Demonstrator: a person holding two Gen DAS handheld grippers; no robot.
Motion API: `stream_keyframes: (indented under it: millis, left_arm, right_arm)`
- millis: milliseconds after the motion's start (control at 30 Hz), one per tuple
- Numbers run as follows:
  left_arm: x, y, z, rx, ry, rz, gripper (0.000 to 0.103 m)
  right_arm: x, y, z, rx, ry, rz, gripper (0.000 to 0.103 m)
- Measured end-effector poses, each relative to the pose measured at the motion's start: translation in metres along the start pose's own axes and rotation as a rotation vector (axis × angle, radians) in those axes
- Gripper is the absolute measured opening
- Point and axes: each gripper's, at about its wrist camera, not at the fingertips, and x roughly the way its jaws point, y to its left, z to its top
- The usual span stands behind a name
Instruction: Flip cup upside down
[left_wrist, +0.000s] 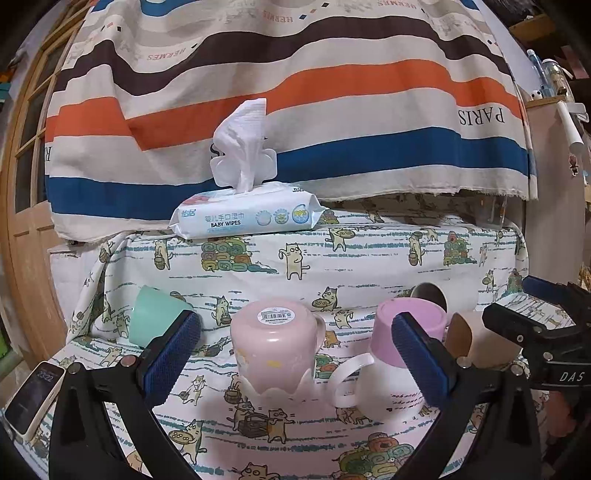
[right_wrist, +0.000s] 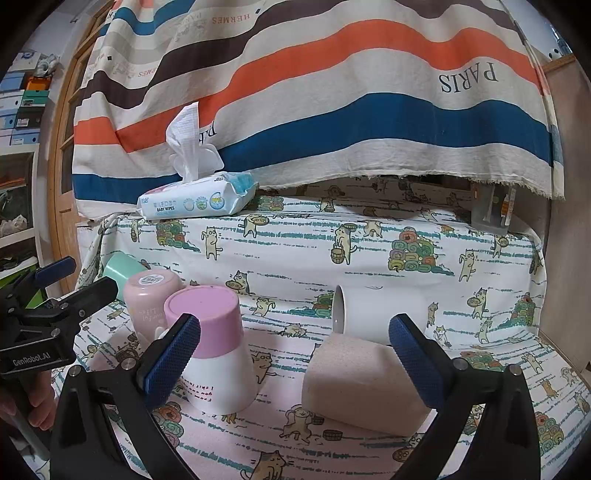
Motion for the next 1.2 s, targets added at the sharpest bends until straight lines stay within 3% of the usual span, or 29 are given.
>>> stream_keyframes:
  millis: [1200]
  left_arm:
    - [0.0039,0.0018,-0.0011,0.002,0.023,0.01,0.103]
  right_arm:
    - [0.0002,-0.0013,-0.0003,-0.002,0.0,0.003,0.103]
